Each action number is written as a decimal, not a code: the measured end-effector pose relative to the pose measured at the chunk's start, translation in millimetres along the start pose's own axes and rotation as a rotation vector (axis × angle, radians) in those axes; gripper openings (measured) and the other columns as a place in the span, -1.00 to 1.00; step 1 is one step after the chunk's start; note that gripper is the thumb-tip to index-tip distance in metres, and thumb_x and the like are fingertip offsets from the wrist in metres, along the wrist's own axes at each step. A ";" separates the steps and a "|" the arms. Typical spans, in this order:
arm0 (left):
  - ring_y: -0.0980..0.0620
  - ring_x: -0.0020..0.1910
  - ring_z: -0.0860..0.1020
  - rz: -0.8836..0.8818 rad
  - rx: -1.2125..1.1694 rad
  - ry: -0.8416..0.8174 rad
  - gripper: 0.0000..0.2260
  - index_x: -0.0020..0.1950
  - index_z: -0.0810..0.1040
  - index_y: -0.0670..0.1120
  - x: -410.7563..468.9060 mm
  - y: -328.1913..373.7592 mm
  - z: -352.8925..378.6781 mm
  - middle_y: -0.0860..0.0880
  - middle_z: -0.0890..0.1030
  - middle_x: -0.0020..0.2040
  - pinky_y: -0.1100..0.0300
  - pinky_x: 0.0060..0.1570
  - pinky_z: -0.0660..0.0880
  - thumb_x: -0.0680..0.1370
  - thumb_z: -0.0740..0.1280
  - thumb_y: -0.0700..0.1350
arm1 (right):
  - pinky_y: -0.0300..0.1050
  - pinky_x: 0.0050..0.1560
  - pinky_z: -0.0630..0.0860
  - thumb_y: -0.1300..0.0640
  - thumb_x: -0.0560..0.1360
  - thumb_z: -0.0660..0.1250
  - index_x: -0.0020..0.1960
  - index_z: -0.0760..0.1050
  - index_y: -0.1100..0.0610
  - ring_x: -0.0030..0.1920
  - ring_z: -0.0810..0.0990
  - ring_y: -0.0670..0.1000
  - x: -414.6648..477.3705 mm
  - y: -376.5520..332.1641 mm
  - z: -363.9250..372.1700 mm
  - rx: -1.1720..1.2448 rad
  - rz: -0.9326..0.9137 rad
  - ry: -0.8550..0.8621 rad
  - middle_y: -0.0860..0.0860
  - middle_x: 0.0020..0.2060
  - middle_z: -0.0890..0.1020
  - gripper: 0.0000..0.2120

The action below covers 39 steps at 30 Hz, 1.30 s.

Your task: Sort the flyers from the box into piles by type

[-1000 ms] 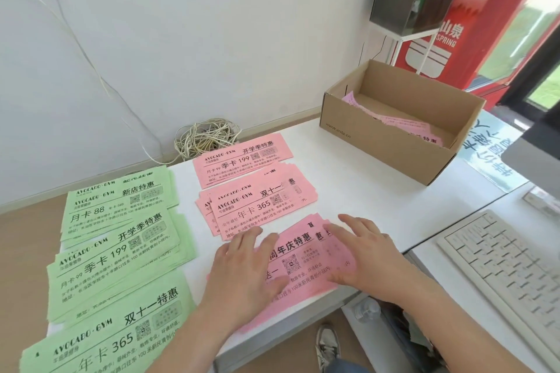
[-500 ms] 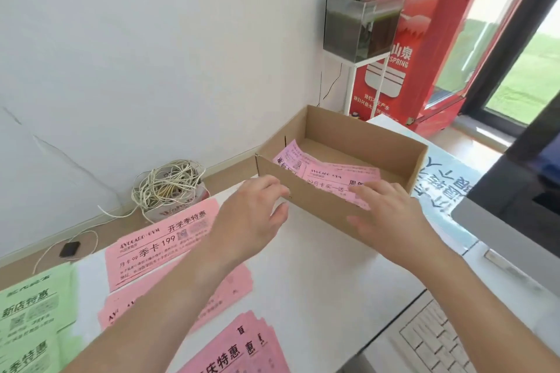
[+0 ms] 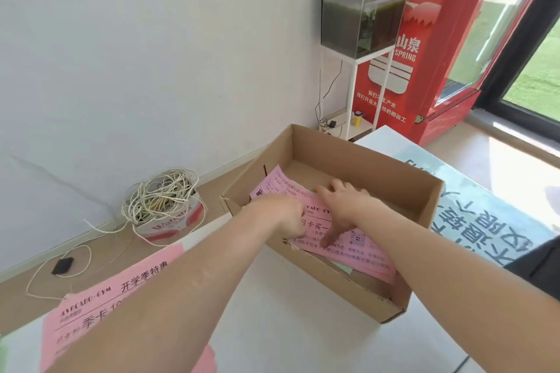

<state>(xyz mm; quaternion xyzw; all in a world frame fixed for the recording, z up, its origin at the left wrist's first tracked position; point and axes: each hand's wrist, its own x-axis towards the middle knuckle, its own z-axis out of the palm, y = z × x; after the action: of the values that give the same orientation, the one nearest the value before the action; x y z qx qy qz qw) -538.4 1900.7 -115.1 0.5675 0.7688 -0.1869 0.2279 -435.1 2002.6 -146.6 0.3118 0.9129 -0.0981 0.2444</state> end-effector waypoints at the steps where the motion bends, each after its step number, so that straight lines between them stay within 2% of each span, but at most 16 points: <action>1: -0.06 0.11 0.52 -0.002 0.026 -0.063 -0.64 0.29 0.46 -0.03 4.0 1.7 -2.8 -0.02 0.57 0.17 0.12 -0.02 0.45 0.52 0.27 0.04 | 0.25 0.33 0.29 -0.32 0.08 0.56 0.50 0.04 -0.01 0.41 0.20 0.19 5.1 -0.5 0.1 -0.011 0.004 0.002 0.12 0.39 0.20 0.18; 4: -0.01 -0.21 0.51 -0.032 -0.029 -0.152 -0.64 0.19 0.48 -0.10 13.8 11.2 -6.7 -0.02 0.57 -0.04 0.17 -0.19 0.42 0.48 0.40 0.04 | 0.21 0.28 0.31 -0.31 0.05 0.58 0.45 0.12 0.05 0.35 0.28 0.21 16.1 -2.7 -0.7 -0.042 0.035 -0.005 0.15 0.33 0.27 0.15; 6: 0.01 -0.25 0.50 -0.046 -0.049 -0.145 -0.63 0.17 0.48 -0.10 17.5 14.3 -7.7 -0.02 0.57 -0.05 0.17 -0.21 0.43 0.44 0.45 0.00 | 0.17 0.25 0.30 -0.30 0.05 0.59 0.39 0.16 0.10 0.30 0.36 0.19 20.7 -3.6 -2.2 -0.035 0.058 -0.031 0.15 0.28 0.36 0.10; 9: -0.07 0.01 0.54 -0.068 -0.069 -0.103 -0.51 0.26 0.40 -0.09 24.7 9.7 -7.5 -0.06 0.57 0.13 0.14 -0.10 0.46 0.42 0.49 -0.03 | 0.17 0.27 0.26 -0.30 0.05 0.59 0.39 0.18 0.14 0.29 0.38 0.18 25.5 -5.8 -7.3 -0.031 0.094 -0.041 0.15 0.27 0.42 0.10; 14: -0.16 0.21 0.49 -0.162 -0.100 -0.023 -0.14 0.47 0.08 -0.14 41.1 4.2 0.2 -0.17 0.45 0.28 0.02 0.03 0.49 0.36 0.55 -0.04 | 0.20 0.30 0.21 -0.32 0.07 0.57 0.40 0.27 0.13 0.33 0.27 0.18 27.0 -9.6 -10.9 -0.065 0.123 -0.019 0.13 0.29 0.34 0.06; 16: -0.20 0.27 0.44 -0.185 -0.092 0.007 -0.01 0.53 -0.06 -0.08 47.7 5.3 1.8 -0.25 0.23 0.42 -0.02 0.05 0.48 0.33 0.56 -0.12 | 0.20 0.28 0.25 -0.26 0.11 0.59 0.41 0.21 0.16 0.31 0.35 0.19 23.8 -8.2 -9.7 0.010 0.141 -0.041 0.14 0.29 0.40 0.06; 18: -0.22 0.40 0.28 -0.140 -0.011 0.060 0.08 0.54 -0.18 0.02 52.1 6.6 -1.2 -0.21 -0.07 0.53 -0.04 0.13 0.44 0.32 0.57 -0.15 | 0.20 0.24 0.28 -0.12 0.20 0.60 0.38 0.17 0.20 0.25 0.47 0.17 20.3 -8.8 -7.2 0.097 0.123 -0.036 0.09 0.22 0.51 -0.05; 19: -0.21 0.45 0.18 -0.092 0.083 0.102 0.06 0.55 -0.15 0.03 54.0 7.2 -4.1 -0.15 -0.11 0.55 -0.08 0.22 0.37 0.32 0.57 -0.12 | 0.19 0.22 0.29 -0.04 0.26 0.58 0.35 0.18 0.21 0.21 0.51 0.16 17.7 -9.7 -5.2 0.122 0.112 -0.008 0.05 0.15 0.54 -0.14; 21: -0.15 0.47 0.11 0.010 0.287 0.139 -0.06 0.52 0.10 -0.03 56.9 7.5 -11.6 -0.09 0.11 0.52 -0.18 0.38 0.15 0.29 0.57 0.03 | 0.16 0.17 0.28 0.15 0.38 0.46 0.26 0.24 0.20 0.09 0.57 0.14 10.6 -10.7 -0.8 0.114 0.083 0.115 -0.01 -0.07 0.54 -0.43; 23: -0.09 0.35 0.33 0.046 0.316 0.100 -0.38 0.30 0.42 -0.02 57.6 5.4 -18.7 -0.04 0.48 0.24 -0.24 0.39 0.04 0.31 0.54 0.07 | 0.08 0.01 0.25 0.28 0.42 0.28 0.14 0.28 0.17 -0.11 0.56 0.12 -0.9 -8.4 1.2 0.061 0.032 0.288 -0.05 -0.23 0.47 -0.67; 25: -0.05 0.12 0.53 0.040 0.225 0.147 -0.82 -0.09 0.49 0.03 50.1 3.6 -25.8 0.04 0.55 -0.15 -0.17 0.31 0.14 0.41 0.45 -0.02 | 0.01 -0.11 0.21 0.34 0.40 0.21 0.08 0.27 0.12 -0.29 0.45 0.11 -15.3 -5.0 -1.5 -0.008 -0.029 0.453 -0.07 -0.35 0.43 -0.70; 26: -0.03 0.04 0.57 0.052 0.184 0.215 -0.88 -0.18 0.45 0.04 43.0 2.6 -30.1 0.08 0.53 -0.24 -0.10 0.22 0.22 0.46 0.39 -0.08 | -0.01 -0.13 0.21 0.34 0.40 0.21 0.08 0.28 0.10 -0.32 0.42 0.08 -23.7 -3.5 -5.1 -0.020 -0.042 0.517 -0.08 -0.37 0.43 -0.69; 30: -0.01 -0.12 0.46 0.053 0.178 0.541 -0.82 -0.03 0.52 0.10 -8.4 -3.9 -61.6 0.10 0.53 -0.18 0.11 -0.16 0.24 0.52 0.23 -0.19 | -0.04 -0.03 0.25 0.34 0.41 0.26 0.14 0.30 0.00 -0.20 0.46 0.02 -62.2 -3.1 -22.5 0.130 -0.012 0.721 -0.09 -0.23 0.56 -0.61; 34: -0.07 -0.05 0.49 0.015 0.299 0.811 -0.81 0.00 0.52 0.12 -83.4 -28.6 -83.2 0.08 0.54 -0.11 0.13 -0.22 0.38 0.50 0.23 -0.14 | -0.02 0.01 0.32 0.14 0.51 0.28 0.30 0.32 -0.02 0.06 0.48 0.05 -119.6 -19.2 -41.6 0.302 -0.076 0.906 -0.05 0.07 0.54 -0.62; 36: -0.02 -0.07 0.52 0.050 0.277 0.805 -0.83 -0.02 0.54 0.10 -126.1 -48.2 -80.8 0.08 0.55 -0.14 0.15 -0.25 0.41 0.48 0.27 -0.14 | 0.01 -0.01 0.46 0.05 0.52 0.25 0.37 0.26 -0.05 0.05 0.50 0.06 -155.5 -36.5 -47.9 0.362 -0.140 0.876 -0.04 0.11 0.51 -0.57; 39: 0.08 -0.15 0.56 0.081 0.076 0.560 -0.76 -0.09 0.57 0.16 -178.8 -72.4 -63.3 0.15 0.60 -0.23 0.06 -0.20 0.52 0.42 0.31 -0.21 | 0.03 -0.03 0.52 0.06 0.53 0.17 0.37 0.13 -0.23 -0.01 0.55 -0.01 -200.2 -63.9 -44.8 0.449 -0.263 0.630 -0.17 0.05 0.55 -0.52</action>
<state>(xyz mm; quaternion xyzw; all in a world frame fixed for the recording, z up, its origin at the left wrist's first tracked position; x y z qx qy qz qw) -571.5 1773.8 39.9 0.6356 0.7708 -0.0424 -0.0075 -354.4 1862.8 -4.8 0.2528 0.9311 -0.2252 -0.1360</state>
